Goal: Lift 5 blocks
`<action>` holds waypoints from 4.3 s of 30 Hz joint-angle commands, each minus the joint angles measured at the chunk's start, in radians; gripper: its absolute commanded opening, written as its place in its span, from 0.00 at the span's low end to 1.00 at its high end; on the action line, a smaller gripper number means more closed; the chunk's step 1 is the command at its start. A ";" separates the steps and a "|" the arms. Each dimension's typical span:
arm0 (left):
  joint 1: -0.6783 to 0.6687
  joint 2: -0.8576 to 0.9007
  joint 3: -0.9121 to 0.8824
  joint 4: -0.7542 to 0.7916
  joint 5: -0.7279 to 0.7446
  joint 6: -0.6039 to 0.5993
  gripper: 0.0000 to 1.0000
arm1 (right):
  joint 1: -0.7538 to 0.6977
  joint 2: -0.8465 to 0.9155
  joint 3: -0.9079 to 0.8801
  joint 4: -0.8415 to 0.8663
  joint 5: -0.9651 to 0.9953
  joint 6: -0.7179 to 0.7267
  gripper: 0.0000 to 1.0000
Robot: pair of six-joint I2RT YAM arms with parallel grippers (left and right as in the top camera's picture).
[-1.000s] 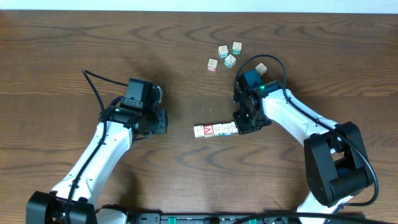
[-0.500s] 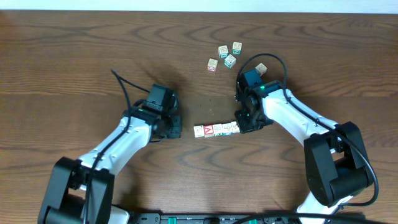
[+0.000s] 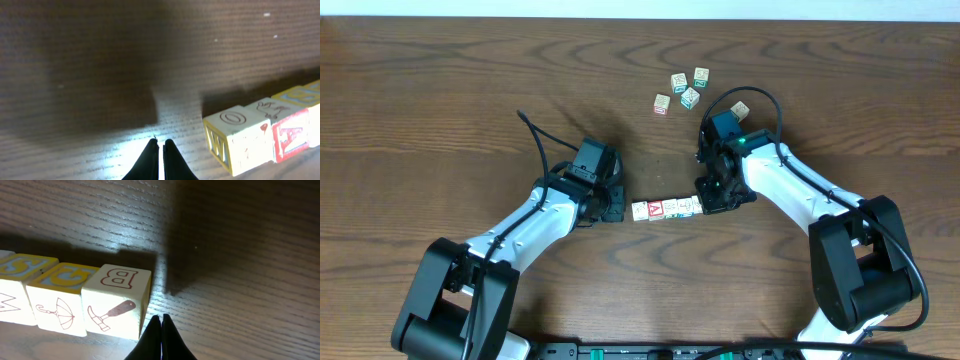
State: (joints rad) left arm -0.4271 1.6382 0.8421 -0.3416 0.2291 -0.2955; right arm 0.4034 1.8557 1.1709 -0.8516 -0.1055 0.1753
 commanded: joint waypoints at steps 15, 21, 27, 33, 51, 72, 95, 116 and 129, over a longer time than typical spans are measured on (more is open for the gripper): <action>0.001 0.017 -0.006 0.196 -0.094 -0.017 0.07 | 0.004 -0.007 -0.003 0.007 0.003 0.015 0.01; 0.000 0.080 -0.006 0.264 -0.033 -0.033 0.07 | 0.004 -0.007 -0.003 0.007 0.008 0.015 0.01; -0.002 0.109 -0.004 0.279 -0.012 -0.039 0.07 | 0.004 -0.007 -0.003 0.008 0.048 0.016 0.01; -0.004 0.109 -0.004 0.333 0.060 -0.043 0.07 | 0.004 -0.007 -0.003 0.007 0.048 0.015 0.01; -0.039 0.109 -0.004 0.269 0.119 -0.047 0.07 | 0.004 -0.007 -0.003 0.007 0.048 0.015 0.01; -0.039 0.109 -0.004 0.246 0.119 -0.051 0.07 | 0.004 -0.007 -0.003 0.007 0.048 0.015 0.01; -0.039 0.109 0.002 0.283 0.137 -0.050 0.07 | 0.004 -0.007 -0.003 0.007 0.049 0.015 0.01; -0.050 0.109 0.002 0.283 0.164 -0.035 0.07 | 0.004 -0.007 -0.003 0.007 0.056 0.015 0.01; -0.050 0.109 0.002 0.283 0.172 -0.035 0.07 | 0.004 -0.007 -0.003 0.007 0.056 0.014 0.01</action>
State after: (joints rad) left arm -0.4751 1.7477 0.8417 -0.0589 0.3908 -0.3401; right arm 0.4034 1.8557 1.1702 -0.8444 -0.0555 0.1761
